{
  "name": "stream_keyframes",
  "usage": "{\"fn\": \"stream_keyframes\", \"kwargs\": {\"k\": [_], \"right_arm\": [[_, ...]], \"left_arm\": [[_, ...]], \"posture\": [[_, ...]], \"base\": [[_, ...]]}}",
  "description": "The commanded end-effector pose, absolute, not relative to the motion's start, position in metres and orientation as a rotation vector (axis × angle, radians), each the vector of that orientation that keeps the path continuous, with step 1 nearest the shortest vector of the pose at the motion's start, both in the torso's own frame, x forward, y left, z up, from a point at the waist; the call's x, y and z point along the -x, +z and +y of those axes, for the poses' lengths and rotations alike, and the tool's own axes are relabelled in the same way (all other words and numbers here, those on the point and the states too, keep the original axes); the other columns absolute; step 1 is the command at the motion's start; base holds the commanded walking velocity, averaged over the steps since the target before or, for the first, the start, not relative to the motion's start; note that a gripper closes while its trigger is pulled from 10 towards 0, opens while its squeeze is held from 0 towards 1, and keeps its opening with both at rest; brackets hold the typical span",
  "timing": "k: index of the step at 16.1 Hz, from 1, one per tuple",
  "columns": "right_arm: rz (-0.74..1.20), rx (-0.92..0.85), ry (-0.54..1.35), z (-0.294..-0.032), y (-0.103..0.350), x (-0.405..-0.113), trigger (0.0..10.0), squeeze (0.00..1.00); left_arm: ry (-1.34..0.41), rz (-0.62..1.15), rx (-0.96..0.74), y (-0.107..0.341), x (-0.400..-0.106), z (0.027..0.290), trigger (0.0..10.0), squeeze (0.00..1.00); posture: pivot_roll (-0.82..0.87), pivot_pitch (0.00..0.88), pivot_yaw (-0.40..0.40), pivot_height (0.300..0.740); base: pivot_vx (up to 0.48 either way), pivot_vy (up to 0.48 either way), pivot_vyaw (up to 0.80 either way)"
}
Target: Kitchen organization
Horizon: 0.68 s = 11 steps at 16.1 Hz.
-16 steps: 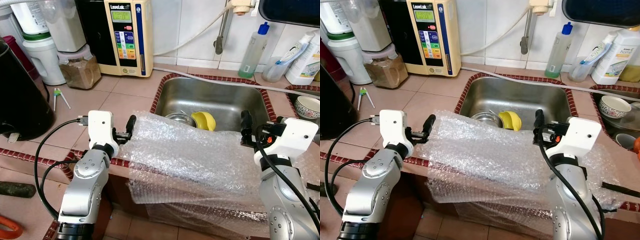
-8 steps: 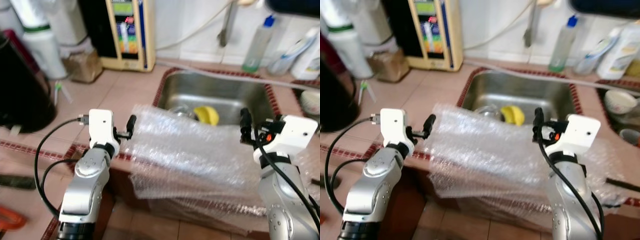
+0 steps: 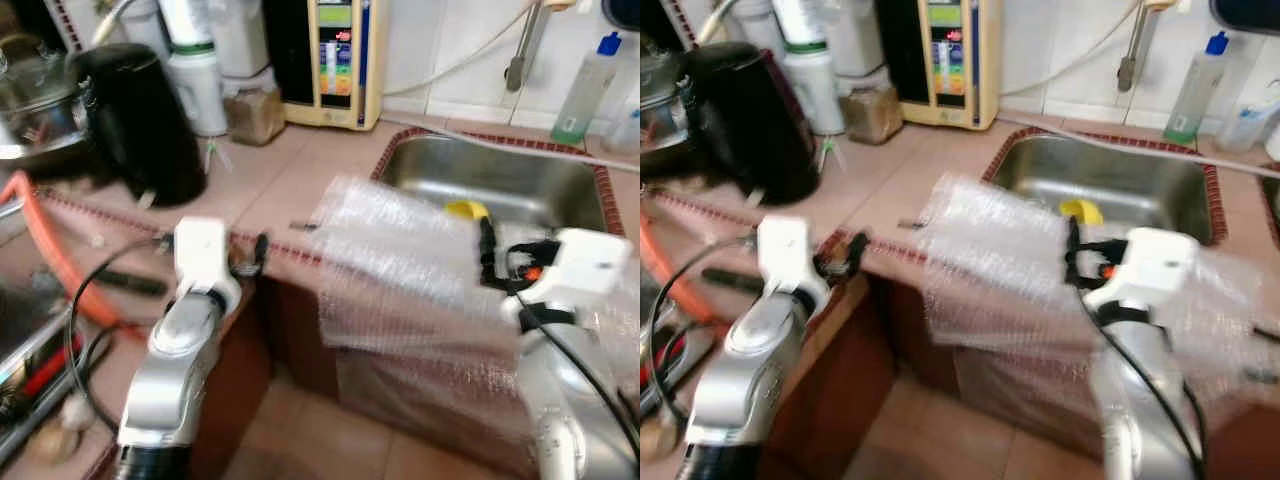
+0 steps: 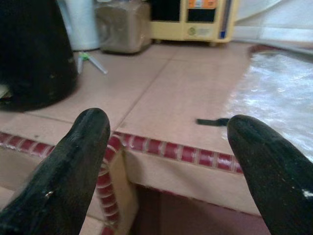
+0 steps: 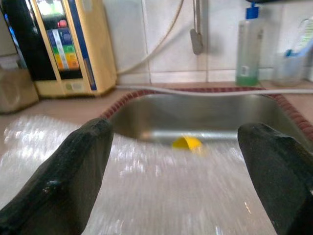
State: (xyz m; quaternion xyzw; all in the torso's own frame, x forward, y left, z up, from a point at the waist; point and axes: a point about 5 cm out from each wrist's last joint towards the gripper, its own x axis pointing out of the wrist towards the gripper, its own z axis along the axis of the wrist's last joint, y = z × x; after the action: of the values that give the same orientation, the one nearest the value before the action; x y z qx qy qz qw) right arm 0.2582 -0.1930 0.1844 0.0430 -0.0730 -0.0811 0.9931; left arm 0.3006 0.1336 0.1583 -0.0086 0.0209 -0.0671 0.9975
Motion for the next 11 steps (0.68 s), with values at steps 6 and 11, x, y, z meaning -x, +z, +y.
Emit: {"fn": "stream_keyframes", "kwargs": {"k": [6,11], "right_arm": [[-0.164,-0.094,-0.154,-0.19,0.188,-0.261,10.0,0.0],[-0.089,-0.078,-0.111,-0.18,0.173,-0.265,10.0,0.0]], "left_arm": [[-0.125,0.058,0.001,0.155,-0.301,0.137,10.0,0.0],[-0.134,0.088,-0.018,0.141,-0.299,0.138,10.0,0.0]], "posture": [[-0.04,0.032,0.065,0.74],[-0.04,0.027,0.061,0.74]], "base": [[-0.282,0.0,0.0],[-0.049,0.0,0.0]]}}
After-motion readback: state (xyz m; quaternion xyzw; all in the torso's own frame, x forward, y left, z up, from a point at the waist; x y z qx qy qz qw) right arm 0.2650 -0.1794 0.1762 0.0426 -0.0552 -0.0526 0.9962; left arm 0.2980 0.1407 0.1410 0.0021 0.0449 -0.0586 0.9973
